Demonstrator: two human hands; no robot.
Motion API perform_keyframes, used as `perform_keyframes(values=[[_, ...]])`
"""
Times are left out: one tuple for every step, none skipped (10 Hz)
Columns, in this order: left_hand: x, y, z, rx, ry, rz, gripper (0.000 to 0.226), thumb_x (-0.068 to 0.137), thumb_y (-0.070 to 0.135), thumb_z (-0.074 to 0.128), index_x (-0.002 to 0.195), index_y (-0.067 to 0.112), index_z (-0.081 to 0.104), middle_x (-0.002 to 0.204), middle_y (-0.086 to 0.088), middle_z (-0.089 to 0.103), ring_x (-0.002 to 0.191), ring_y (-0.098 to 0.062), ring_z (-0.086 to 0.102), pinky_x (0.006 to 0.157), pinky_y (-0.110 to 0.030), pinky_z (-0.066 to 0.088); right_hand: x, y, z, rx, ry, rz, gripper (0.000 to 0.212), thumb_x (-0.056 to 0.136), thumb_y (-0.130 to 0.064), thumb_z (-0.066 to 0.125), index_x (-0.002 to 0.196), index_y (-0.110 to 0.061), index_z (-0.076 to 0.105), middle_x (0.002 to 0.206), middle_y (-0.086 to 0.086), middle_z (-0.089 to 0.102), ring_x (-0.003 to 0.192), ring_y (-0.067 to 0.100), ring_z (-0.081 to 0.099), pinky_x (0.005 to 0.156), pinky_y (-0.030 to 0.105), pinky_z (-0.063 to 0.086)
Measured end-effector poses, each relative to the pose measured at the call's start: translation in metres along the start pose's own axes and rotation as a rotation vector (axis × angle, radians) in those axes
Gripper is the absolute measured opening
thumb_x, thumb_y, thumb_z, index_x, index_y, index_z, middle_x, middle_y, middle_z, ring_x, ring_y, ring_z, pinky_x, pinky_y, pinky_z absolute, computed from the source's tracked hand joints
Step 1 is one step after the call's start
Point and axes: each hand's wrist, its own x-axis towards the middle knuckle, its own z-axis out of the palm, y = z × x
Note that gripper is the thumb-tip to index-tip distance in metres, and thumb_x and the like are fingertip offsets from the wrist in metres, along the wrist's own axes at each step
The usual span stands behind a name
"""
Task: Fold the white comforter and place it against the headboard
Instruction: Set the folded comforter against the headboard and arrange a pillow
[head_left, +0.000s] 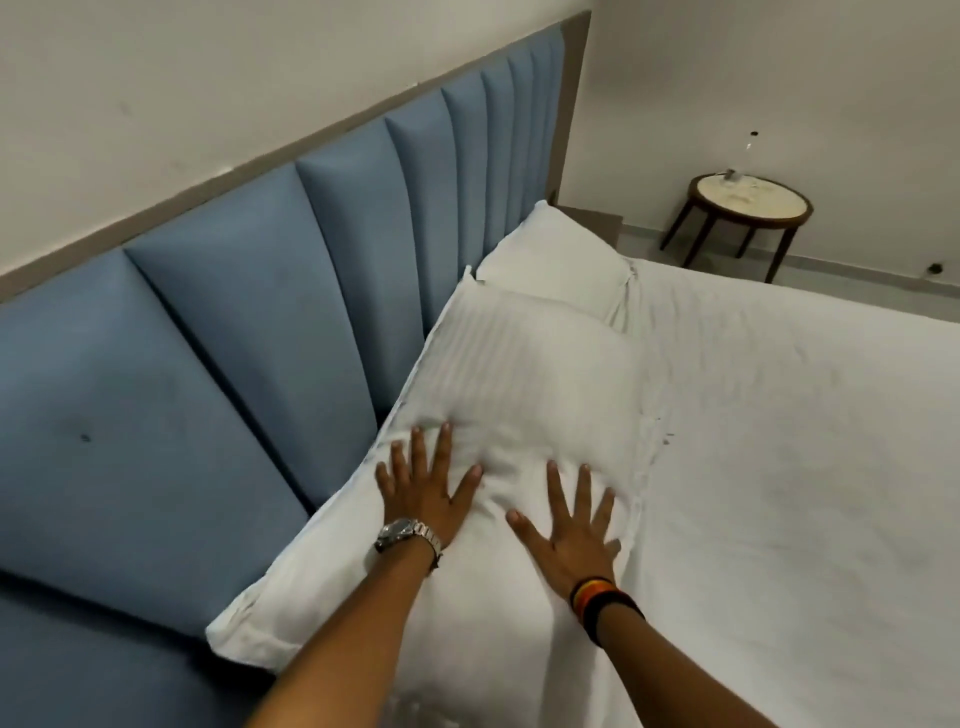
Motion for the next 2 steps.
perform_keyframes(values=[[-0.001,0.002,-0.014,0.035,-0.014,-0.018,0.084,0.089,0.088,0.011,0.157,0.053,-0.024,0.175,-0.001,-0.018,0.162,-0.035,-0.013,0.125,-0.063,-0.007,0.005,-0.02,-0.024,0.023,-0.067,0.046,0.102,0.076,-0.099,0.037,0.153,-0.065,-0.019,0.168,-0.014,-0.035,0.155,0.033,-0.033,0.119,0.077,-0.003],[0.003,0.033,-0.051,-0.034,0.063,0.122,0.086,0.094,0.083,0.016,0.166,0.043,-0.006,0.176,-0.001,-0.014,0.163,-0.029,-0.012,0.126,-0.061,-0.008,-0.029,-0.031,-0.055,0.062,0.046,-0.055,0.09,0.093,-0.078,0.049,0.166,-0.045,0.009,0.176,-0.005,-0.009,0.162,0.027,-0.014,0.126,0.065,-0.002]])
